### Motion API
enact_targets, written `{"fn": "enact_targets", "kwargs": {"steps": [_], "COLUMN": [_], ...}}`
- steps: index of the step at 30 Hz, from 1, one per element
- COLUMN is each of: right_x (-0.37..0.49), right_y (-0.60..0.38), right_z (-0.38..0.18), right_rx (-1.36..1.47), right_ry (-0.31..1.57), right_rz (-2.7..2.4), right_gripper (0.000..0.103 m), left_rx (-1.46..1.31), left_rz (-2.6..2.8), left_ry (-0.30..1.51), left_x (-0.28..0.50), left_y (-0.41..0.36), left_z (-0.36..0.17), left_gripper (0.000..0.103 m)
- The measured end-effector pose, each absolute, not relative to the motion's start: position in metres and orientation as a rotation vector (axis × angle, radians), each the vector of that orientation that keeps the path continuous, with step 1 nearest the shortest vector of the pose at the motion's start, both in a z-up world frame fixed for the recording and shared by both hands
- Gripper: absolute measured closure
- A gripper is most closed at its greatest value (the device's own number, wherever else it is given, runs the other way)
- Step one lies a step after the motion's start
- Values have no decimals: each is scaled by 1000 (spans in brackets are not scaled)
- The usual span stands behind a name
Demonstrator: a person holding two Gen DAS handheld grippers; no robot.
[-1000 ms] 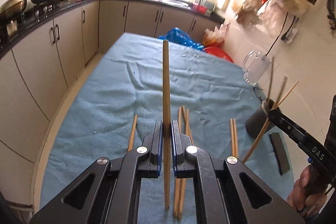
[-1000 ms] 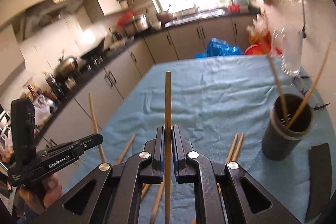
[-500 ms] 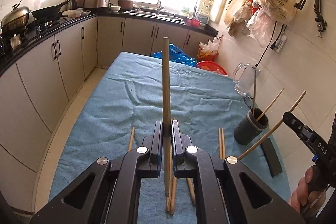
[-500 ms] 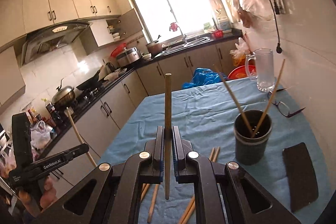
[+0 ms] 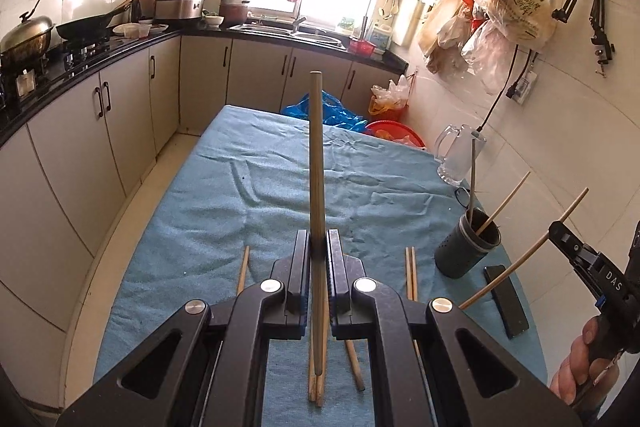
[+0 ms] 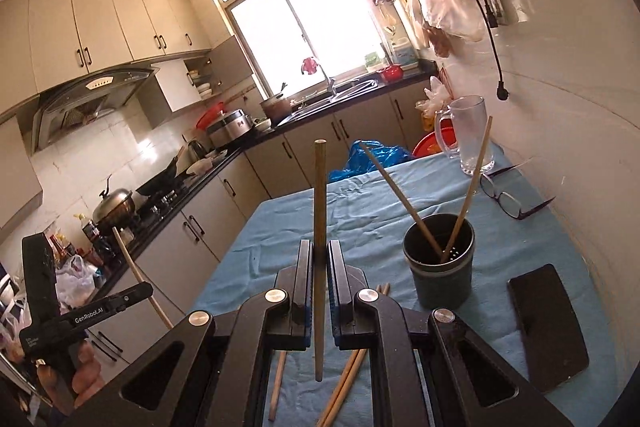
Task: Organize utensils
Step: 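Lift the left tool's chopstick upright toward the black cup while the right tool carries its own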
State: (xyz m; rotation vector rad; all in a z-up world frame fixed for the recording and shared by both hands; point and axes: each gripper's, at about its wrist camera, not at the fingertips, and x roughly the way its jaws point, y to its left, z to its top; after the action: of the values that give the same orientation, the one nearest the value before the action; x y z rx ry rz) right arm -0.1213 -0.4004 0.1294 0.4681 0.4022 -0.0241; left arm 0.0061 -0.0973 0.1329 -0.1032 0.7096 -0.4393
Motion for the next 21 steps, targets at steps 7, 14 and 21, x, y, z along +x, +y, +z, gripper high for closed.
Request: {"fn": "enact_targets", "kwargs": {"steps": [7,14,21], "right_x": [-126,-133,-140], "right_y": [-406,-411,-419], "right_z": [130,132,132], "right_rx": [473,480,494], "right_ry": [393,382,372], "right_rz": [-26,-34,-47], "right_gripper": [96,96,96], "left_rx": [-94,-89,-77], "left_rz": [-454,-478,-498], "left_ry": [701,705,705], "left_x": [4,4,3], "left_y": [-103,-112,-124], "left_z": [138,142,146], "left_gripper": [96,96,96]}}
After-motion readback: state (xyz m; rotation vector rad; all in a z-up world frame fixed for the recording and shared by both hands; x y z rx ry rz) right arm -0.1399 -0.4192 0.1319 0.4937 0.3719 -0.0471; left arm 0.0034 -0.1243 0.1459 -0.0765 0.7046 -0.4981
